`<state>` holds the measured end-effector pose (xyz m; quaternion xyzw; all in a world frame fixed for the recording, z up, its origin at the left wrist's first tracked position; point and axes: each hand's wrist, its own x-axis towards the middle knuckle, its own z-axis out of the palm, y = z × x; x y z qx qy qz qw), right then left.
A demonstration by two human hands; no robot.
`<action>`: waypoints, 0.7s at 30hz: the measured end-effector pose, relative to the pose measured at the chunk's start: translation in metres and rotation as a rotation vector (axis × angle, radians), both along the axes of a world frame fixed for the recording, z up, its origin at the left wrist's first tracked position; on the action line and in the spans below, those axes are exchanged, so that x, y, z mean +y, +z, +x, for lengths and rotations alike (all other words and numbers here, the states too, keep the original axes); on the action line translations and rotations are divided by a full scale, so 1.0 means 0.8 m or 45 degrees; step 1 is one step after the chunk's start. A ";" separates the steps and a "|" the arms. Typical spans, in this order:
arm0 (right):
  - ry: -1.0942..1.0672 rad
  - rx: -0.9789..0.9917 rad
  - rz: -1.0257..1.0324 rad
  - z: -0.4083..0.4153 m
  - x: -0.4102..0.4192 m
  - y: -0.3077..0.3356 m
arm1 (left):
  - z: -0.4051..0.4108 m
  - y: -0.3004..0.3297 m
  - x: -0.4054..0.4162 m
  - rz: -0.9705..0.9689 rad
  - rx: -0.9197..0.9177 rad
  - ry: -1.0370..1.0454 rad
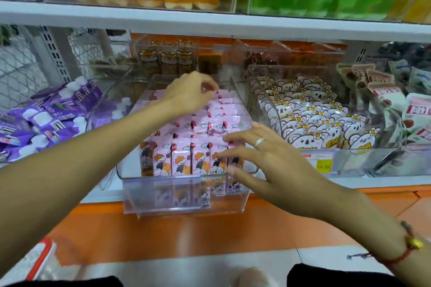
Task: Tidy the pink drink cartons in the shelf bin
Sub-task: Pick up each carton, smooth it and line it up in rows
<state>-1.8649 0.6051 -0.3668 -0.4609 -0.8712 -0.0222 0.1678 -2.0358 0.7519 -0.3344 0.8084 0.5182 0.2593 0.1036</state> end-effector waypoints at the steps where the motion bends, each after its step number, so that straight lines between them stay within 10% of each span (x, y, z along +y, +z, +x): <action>1: -0.001 0.009 0.005 0.000 0.001 0.001 | 0.007 0.001 0.012 0.008 0.065 0.000; 11: -0.212 0.343 0.450 -0.001 0.011 0.010 | 0.046 -0.018 0.095 0.001 0.391 0.193; 21: -0.403 0.680 -0.124 0.001 0.020 0.005 | 0.045 -0.011 0.098 0.057 0.020 0.216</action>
